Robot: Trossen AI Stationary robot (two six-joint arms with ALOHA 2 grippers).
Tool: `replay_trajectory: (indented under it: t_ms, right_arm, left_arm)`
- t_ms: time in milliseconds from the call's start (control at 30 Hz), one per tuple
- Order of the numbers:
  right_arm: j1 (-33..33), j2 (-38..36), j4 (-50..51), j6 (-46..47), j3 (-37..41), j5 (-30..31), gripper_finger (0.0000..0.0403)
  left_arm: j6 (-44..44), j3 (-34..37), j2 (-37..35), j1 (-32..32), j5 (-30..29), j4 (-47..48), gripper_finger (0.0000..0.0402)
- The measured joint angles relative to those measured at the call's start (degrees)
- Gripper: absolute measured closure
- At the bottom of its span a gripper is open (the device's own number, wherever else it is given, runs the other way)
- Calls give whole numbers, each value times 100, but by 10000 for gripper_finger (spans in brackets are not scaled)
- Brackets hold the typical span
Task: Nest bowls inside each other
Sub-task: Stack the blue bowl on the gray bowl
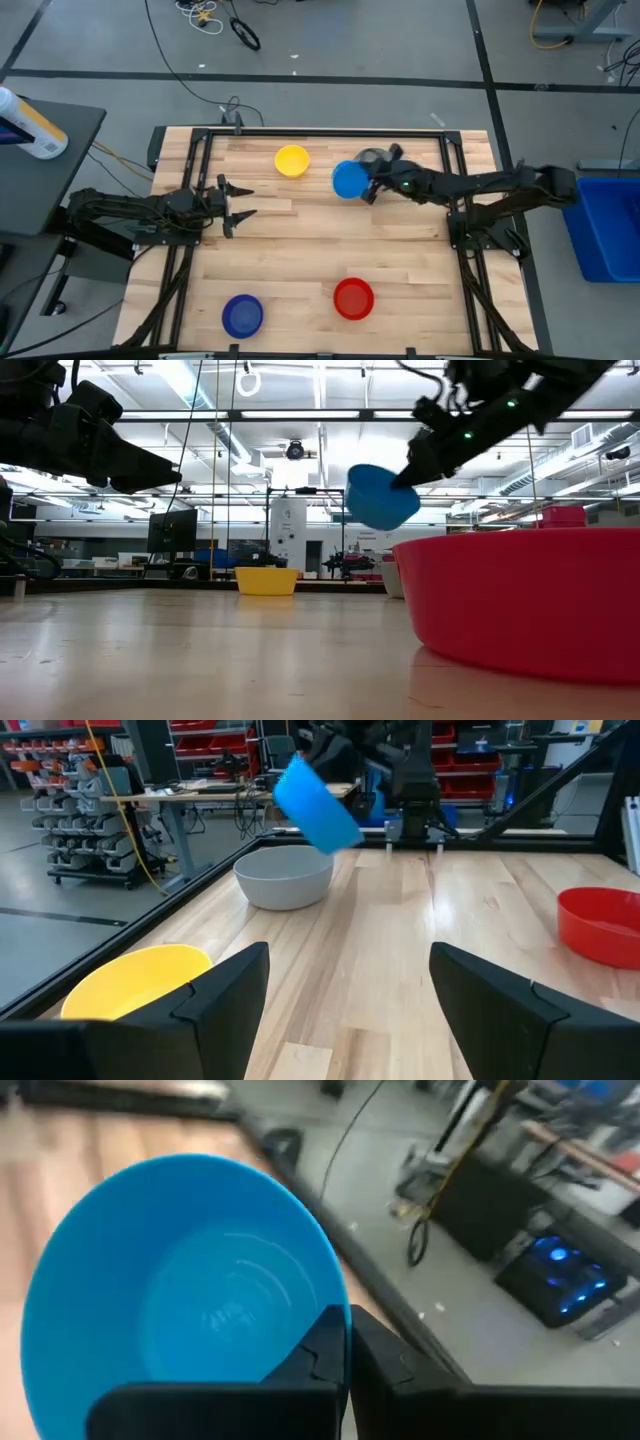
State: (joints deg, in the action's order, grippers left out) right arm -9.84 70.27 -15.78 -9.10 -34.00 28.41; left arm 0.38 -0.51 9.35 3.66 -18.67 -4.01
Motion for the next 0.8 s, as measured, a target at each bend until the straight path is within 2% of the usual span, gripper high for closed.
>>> replay_trajectory:
  t_ms: [133,300,533,700,800]
  right_arm:
    - [-191,-444,-1400,-679,867,285,381]
    - [-655,-865,-2475,-894,1715,331,398]
    - [-1426,-1026,-2604,-338,2143,-205,399]
    - [-1673,-1026,-2514,-74,2157,-600,400]
    - [-1707,-1026,-2424,46,2157,-615,401]
  left_arm:
    - [27,2,1,0,-31,-3,116]
    - [33,4,1,0,-130,-4,116]
    - [42,7,1,0,-218,-9,116]
    - [52,9,1,0,-268,-11,116]
    - [88,9,1,0,-271,-11,116]
